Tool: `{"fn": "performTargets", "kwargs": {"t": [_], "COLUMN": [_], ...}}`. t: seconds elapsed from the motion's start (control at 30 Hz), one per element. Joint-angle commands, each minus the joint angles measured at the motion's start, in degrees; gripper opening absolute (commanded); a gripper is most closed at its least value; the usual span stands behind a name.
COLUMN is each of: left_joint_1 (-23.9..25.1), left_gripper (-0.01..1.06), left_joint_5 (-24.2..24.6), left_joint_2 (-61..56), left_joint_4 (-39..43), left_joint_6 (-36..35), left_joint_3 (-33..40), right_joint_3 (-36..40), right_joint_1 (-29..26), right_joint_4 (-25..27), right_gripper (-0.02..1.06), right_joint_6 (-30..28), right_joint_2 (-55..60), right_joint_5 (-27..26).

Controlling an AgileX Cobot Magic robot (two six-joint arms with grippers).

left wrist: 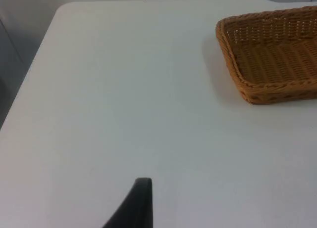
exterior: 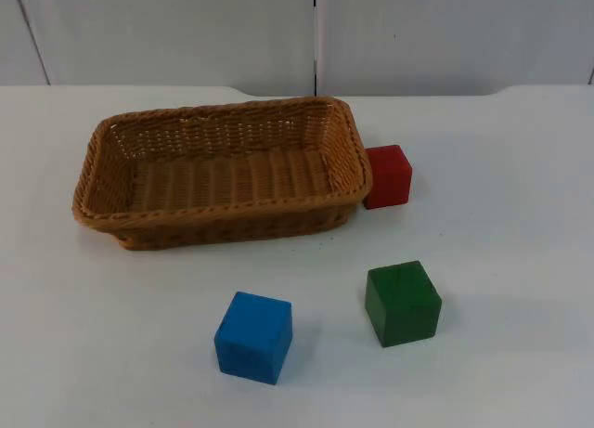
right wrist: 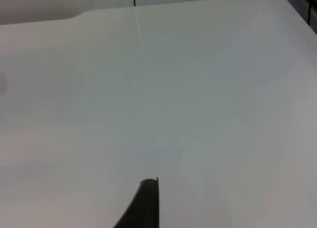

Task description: Pick up one cube with each hand and place exactly two cubes into the same basket, leaving the remaining cube outside.

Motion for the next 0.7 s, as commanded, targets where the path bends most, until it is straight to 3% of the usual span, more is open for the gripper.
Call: {"fn": "performTargets", "kwargs": {"t": [0.0,0.67], "left_joint_1": [-0.34,-0.34], "left_gripper": [1.05,1.05], "left_joint_5": [-0.84,-4.56], "left_joint_2": [-0.23,1.92], "left_joint_4": [0.13,-1.47], "left_joint_6": [0.00,0.00], "left_joint_3": [0.30,-1.41], "right_joint_3": [-1.22,-9.59], "right_joint_1": [-0.31,-0.31], "right_joint_4": [-0.36,-0.36], "right_gripper": [0.88,0.88], "right_joint_6": [-0.34,-3.47], "right_joint_2": [-0.23,12.48], "right_joint_5": [-0.72,-2.59]}}
